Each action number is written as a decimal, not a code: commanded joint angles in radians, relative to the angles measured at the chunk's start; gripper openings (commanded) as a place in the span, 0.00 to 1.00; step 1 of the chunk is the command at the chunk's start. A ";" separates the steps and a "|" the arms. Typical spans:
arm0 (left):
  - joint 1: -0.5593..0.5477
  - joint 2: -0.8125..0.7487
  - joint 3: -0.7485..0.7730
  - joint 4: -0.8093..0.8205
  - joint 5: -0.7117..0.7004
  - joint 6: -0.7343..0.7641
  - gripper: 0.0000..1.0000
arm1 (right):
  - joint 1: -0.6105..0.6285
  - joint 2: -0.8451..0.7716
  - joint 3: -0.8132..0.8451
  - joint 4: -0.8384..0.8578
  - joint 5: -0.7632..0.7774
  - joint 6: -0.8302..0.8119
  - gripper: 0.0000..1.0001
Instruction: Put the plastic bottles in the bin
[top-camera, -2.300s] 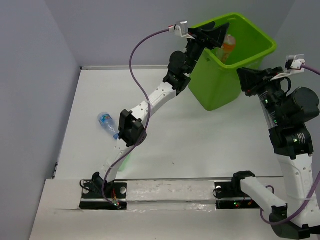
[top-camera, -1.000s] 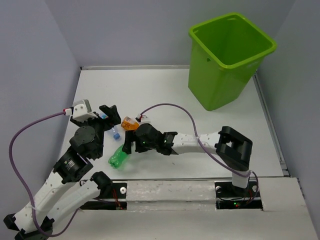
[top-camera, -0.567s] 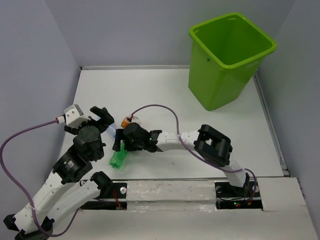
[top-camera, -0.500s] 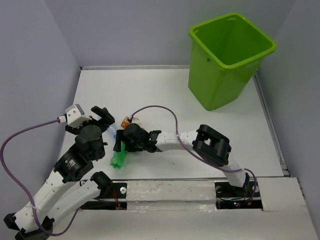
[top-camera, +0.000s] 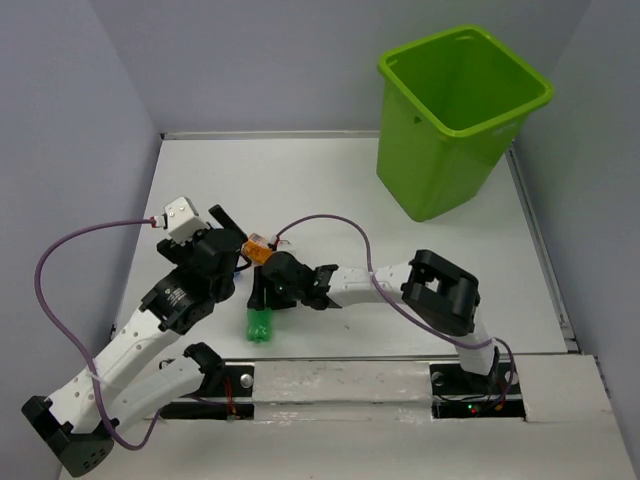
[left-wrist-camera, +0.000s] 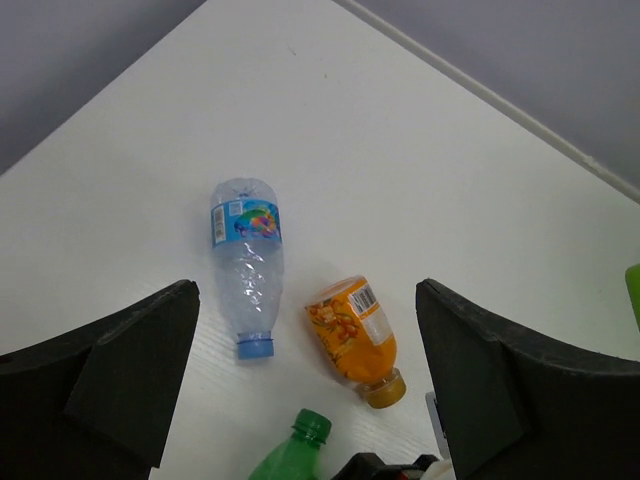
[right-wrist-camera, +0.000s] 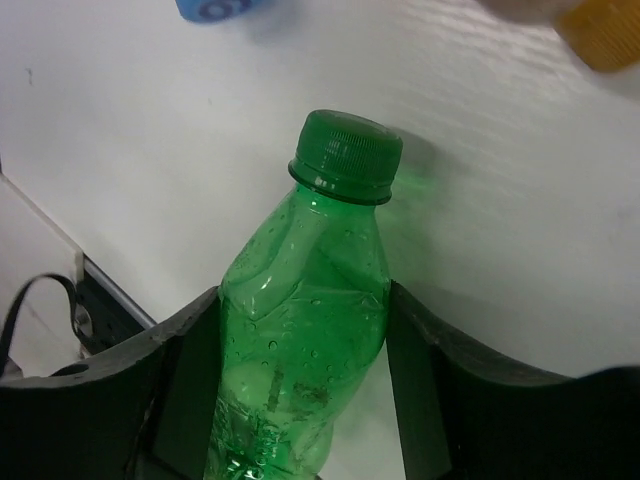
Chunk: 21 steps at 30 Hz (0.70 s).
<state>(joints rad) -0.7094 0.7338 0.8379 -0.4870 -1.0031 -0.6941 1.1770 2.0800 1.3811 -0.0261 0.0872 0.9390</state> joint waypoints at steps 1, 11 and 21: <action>0.045 0.016 -0.003 0.005 0.041 -0.174 0.99 | 0.000 -0.136 -0.109 0.053 -0.041 -0.061 0.26; 0.180 0.061 -0.157 0.174 0.145 -0.342 0.99 | -0.066 -0.714 -0.333 0.072 0.106 -0.357 0.22; 0.577 0.328 -0.085 0.329 0.529 -0.170 0.99 | -0.334 -0.988 0.082 0.034 0.457 -1.015 0.22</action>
<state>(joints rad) -0.2085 0.9829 0.7071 -0.2554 -0.6312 -0.9249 0.9230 1.0458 1.2659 -0.0147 0.2775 0.3023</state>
